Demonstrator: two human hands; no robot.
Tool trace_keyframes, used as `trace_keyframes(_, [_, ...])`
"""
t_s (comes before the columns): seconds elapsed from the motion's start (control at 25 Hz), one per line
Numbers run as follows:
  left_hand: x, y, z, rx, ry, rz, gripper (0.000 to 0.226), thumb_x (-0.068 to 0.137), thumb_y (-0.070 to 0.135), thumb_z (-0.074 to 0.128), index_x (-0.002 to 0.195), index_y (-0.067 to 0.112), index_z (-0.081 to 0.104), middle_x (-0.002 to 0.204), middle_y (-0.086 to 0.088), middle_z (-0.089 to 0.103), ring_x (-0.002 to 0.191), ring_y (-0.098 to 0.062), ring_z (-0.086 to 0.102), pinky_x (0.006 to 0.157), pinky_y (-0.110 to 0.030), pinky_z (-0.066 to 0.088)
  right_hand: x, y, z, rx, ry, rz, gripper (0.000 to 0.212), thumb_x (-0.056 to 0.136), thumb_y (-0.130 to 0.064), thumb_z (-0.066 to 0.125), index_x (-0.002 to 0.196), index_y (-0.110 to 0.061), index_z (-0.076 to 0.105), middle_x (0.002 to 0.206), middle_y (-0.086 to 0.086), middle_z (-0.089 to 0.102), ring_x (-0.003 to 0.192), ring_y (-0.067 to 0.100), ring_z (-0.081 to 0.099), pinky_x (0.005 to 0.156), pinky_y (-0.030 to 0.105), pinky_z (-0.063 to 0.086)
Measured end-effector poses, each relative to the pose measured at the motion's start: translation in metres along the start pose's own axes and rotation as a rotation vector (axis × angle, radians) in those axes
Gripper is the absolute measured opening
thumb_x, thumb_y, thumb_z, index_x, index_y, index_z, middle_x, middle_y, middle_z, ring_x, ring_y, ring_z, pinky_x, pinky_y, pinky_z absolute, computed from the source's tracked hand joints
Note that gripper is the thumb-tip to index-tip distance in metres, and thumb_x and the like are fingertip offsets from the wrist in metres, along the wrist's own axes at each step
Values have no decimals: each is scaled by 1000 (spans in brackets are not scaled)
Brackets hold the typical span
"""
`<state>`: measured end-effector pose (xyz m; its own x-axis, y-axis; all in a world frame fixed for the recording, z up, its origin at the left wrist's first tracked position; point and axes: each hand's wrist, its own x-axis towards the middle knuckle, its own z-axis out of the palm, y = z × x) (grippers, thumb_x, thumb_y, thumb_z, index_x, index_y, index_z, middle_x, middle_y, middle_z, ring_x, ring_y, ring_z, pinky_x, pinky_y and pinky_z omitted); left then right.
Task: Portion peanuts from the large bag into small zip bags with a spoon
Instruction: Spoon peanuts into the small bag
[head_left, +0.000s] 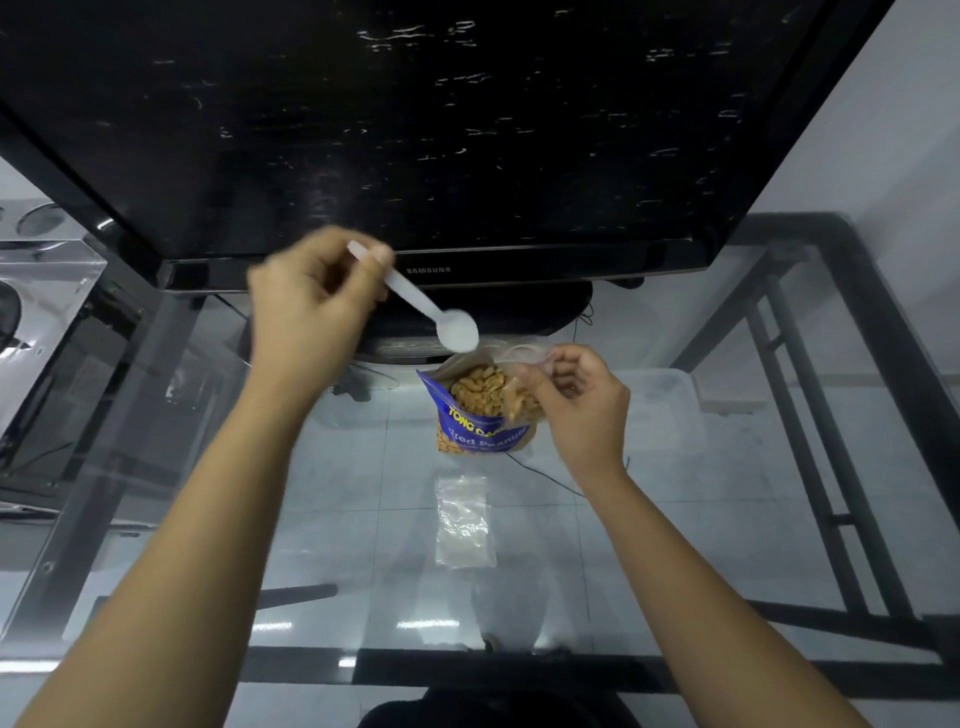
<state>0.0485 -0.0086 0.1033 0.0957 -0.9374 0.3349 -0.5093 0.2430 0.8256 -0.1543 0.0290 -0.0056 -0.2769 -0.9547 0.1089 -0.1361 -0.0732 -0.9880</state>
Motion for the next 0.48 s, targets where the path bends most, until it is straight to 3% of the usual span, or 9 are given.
trace_keyframes(0.12, [-23, -39, 39, 114, -116, -205, 9, 84, 29, 61, 84, 23, 68, 65, -4, 66, 63, -29, 64, 66, -46, 55, 0, -1, -4, 28, 14, 58, 20, 69, -26, 79, 74, -26, 59, 71, -6, 64, 64, 5, 61, 61, 21, 52])
trace_keyframes(0.24, [-33, -63, 60, 224, -146, -363, 37, 84, 28, 65, 115, 7, 62, 78, -7, 66, 73, -26, 64, 75, -47, 56, -3, -1, -10, 31, 40, 70, 20, 71, -24, 78, 74, -27, 59, 72, -6, 64, 66, 7, 62, 59, 20, 52])
trace_keyframes(0.36, [-41, -61, 61, 363, 1, -289, 61, 86, 36, 61, 134, 3, 43, 113, -18, 58, 97, -28, 59, 87, -39, 49, -8, -1, -22, 26, 49, 73, 19, 72, -24, 78, 75, -25, 59, 74, -4, 65, 65, 6, 63, 58, 18, 52])
trace_keyframes(0.44, [-58, -42, 66, 293, 121, -102, 43, 91, 30, 55, 126, 5, 53, 105, -11, 59, 86, -21, 58, 76, -26, 46, -12, 0, -30, 32, 61, 99, 18, 72, -23, 78, 76, -21, 60, 73, -4, 65, 63, 1, 62, 55, 15, 51])
trace_keyframes(0.48, [-70, -31, 73, 248, 81, -50, 34, 91, 29, 53, 116, 8, 61, 95, -5, 62, 79, -16, 58, 68, -23, 46, -13, 0, -35, 35, 69, 114, 18, 73, -22, 77, 76, -20, 60, 72, -5, 64, 62, -1, 61, 55, 14, 50])
